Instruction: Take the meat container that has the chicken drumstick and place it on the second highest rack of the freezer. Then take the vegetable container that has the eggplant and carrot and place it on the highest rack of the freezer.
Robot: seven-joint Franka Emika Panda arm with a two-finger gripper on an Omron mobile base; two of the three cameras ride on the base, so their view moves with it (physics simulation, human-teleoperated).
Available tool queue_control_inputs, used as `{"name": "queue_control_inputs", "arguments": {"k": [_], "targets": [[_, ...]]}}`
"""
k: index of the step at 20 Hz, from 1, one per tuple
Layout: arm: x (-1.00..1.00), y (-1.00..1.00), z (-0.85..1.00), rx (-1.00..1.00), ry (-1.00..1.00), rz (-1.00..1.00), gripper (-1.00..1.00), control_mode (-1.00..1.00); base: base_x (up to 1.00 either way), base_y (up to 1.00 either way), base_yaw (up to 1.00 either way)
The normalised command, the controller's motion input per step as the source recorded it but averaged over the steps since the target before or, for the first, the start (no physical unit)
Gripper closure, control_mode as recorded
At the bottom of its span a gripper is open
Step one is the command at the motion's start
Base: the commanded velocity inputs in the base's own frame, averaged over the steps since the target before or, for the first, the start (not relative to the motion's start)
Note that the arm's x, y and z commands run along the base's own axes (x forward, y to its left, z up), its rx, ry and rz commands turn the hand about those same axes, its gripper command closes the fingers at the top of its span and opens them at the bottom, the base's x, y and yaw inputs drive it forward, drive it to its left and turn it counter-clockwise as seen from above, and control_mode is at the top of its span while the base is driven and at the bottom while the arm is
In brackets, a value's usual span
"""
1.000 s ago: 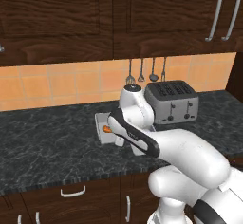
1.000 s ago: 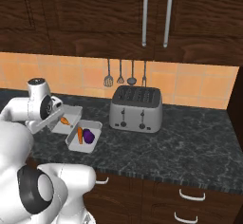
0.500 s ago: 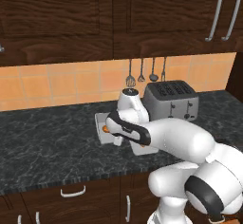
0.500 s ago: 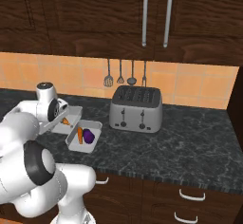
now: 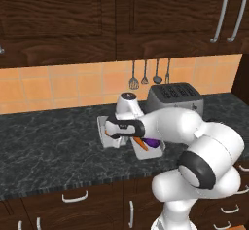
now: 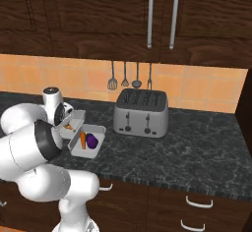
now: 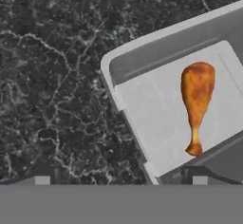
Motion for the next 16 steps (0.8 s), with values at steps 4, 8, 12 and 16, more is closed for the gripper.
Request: {"name": "queue_control_inputs", "arguments": {"k": [4,8,12,16], "targets": [[0.31,0.14,-0.26,0.0,0.0,0.0,-1.0,-1.0,0.0,0.0,0.0],[0.26,0.08,-0.27,0.0,0.0,0.0,-1.0,-1.0,0.0,0.0,0.0],[0.17,0.09,-0.25,0.0,0.0,0.0,1.0,-1.0,0.0,0.0,0.0],[0.03,0.05,-0.12,0.0,0.0,0.0,1.0,-1.0,0.0,0.0,0.0]]}}
